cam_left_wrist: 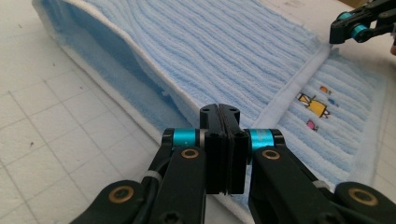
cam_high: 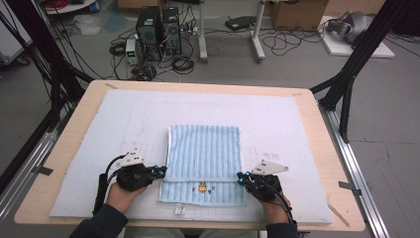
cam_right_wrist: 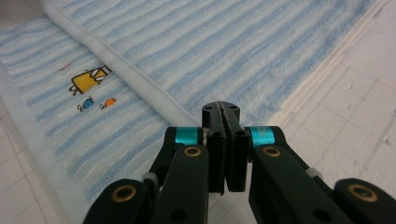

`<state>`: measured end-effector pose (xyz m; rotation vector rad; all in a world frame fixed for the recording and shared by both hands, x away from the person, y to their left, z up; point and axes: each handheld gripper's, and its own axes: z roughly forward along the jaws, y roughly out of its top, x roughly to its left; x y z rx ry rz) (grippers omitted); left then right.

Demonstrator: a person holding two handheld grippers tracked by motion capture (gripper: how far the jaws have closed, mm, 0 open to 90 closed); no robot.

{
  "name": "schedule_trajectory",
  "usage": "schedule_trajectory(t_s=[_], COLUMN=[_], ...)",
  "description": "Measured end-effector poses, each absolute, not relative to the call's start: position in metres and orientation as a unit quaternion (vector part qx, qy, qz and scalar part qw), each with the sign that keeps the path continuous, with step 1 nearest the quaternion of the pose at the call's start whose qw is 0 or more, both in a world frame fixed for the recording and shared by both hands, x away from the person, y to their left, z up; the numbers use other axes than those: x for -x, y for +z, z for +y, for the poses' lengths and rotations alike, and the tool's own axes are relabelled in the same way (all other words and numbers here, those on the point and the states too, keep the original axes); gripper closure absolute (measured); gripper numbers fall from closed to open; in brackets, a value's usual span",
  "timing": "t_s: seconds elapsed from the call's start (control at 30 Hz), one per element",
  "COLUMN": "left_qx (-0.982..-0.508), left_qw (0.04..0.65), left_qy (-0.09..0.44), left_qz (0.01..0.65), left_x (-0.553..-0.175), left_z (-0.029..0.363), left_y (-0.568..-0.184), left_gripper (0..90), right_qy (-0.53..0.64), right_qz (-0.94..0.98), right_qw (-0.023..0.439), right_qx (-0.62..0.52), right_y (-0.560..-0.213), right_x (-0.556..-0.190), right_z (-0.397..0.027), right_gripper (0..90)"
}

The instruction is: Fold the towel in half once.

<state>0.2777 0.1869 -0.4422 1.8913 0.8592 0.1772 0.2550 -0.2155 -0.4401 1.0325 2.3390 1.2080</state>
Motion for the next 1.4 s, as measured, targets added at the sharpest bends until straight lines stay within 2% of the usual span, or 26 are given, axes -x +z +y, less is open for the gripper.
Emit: schedule_trajectory(t_s=[0.27, 0.33, 0.43, 0.57, 0.63, 0.7, 1.03, 1.4], left_qx=[-0.78, -0.78, -0.777, -0.775, -0.773, -0.77, -0.765, -0.777], left_qw=[0.513, 0.51, 0.51, 0.515, 0.517, 0.52, 0.532, 0.528], left_qy=[0.057, 0.062, 0.063, 0.056, 0.054, 0.052, 0.038, 0.024], left_qz=[0.355, 0.357, 0.362, 0.362, 0.364, 0.365, 0.36, 0.342], left_x=[-0.273, -0.273, -0.274, -0.275, -0.275, -0.274, -0.267, -0.25], left_z=[0.19, 0.19, 0.19, 0.191, 0.192, 0.192, 0.2, 0.21], left_y=[-0.439, -0.439, -0.441, -0.441, -0.44, -0.44, -0.432, -0.434], left_gripper=[88.8, 88.8, 88.8, 88.8, 88.8, 88.8, 88.8, 88.7], right_qy=[0.435, 0.428, 0.42, 0.391, 0.384, 0.388, 0.417, 0.432], right_qz=[0.811, 0.812, 0.81, 0.828, 0.831, 0.829, 0.818, 0.82], right_qw=[0.157, 0.163, 0.167, 0.167, 0.17, 0.168, 0.178, 0.182], right_qx=[-0.359, -0.363, -0.375, -0.365, -0.365, -0.365, -0.354, -0.328], right_y=[-0.434, -0.435, -0.438, -0.442, -0.445, -0.444, -0.429, -0.411], right_x=[-0.248, -0.249, -0.251, -0.251, -0.254, -0.254, -0.24, -0.203], right_z=[-0.221, -0.221, -0.223, -0.215, -0.213, -0.215, -0.222, -0.222], right_gripper=[89.2, 66.0, 63.0, 70.4, 82.2, 84.5, 85.1, 85.0])
